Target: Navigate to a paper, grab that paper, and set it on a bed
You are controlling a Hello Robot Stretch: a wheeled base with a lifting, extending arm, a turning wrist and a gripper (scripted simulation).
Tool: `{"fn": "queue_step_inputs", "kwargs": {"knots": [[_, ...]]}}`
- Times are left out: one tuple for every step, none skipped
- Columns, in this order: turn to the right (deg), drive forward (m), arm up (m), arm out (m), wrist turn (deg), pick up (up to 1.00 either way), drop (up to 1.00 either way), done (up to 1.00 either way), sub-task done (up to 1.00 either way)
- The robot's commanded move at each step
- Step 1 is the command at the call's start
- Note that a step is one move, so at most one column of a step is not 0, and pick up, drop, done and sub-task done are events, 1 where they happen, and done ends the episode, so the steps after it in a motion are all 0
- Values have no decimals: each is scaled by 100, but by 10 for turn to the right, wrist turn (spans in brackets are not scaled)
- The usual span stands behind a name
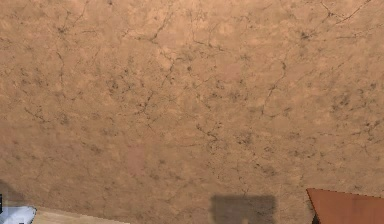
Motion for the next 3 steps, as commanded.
{"fn": "queue_step_inputs", "kwargs": {"knots": [[0,0,10,0,0,0,0,0,0],[0,0,30,0,0,0,0,0,0],[0,0,0,0,-450,0,0,0,0]]}}
